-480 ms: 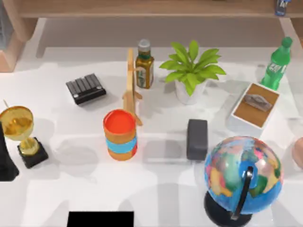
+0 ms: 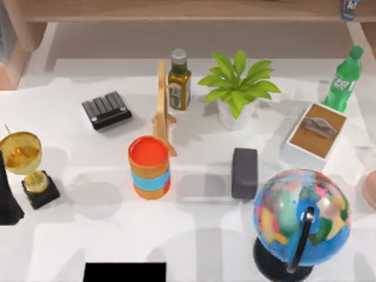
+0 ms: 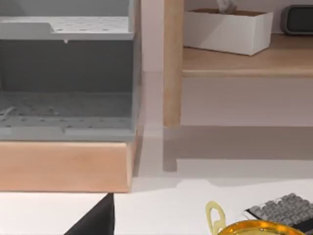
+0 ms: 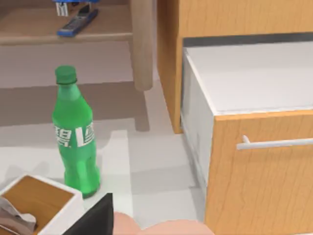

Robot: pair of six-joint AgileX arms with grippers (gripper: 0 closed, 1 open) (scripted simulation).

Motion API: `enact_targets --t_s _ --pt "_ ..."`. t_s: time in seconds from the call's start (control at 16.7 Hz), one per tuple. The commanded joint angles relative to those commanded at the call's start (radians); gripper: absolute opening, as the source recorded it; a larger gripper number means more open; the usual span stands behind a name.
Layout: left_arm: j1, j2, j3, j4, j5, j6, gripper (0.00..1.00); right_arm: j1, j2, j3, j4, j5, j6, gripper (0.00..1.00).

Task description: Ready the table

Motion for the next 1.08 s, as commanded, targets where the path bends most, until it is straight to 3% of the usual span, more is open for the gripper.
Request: enact_targets --t_s 0.24,0.54,0.84,1.08 --pt "0.000 0.000 0.000 0.000 0.000 0.000 1.00 -0.121 0.331 0.344 -0.249 0.010 -0.001 1.00" --pt "0.000 0.000 0.000 0.000 0.000 0.000 1.00 -0.236 0.934 0.932 -0.578 0.016 -0.018 1.00" --pt "0.000 0.000 0.000 0.000 0.000 0.000 1.00 -0.279 1.552 1.519 -0.847 0.011 -0.057 1.00" --pt "0.000 0.000 0.000 0.000 0.000 0.000 1.00 -0.271 1.939 1.871 -0.988 0.005 -0.094 1.00"
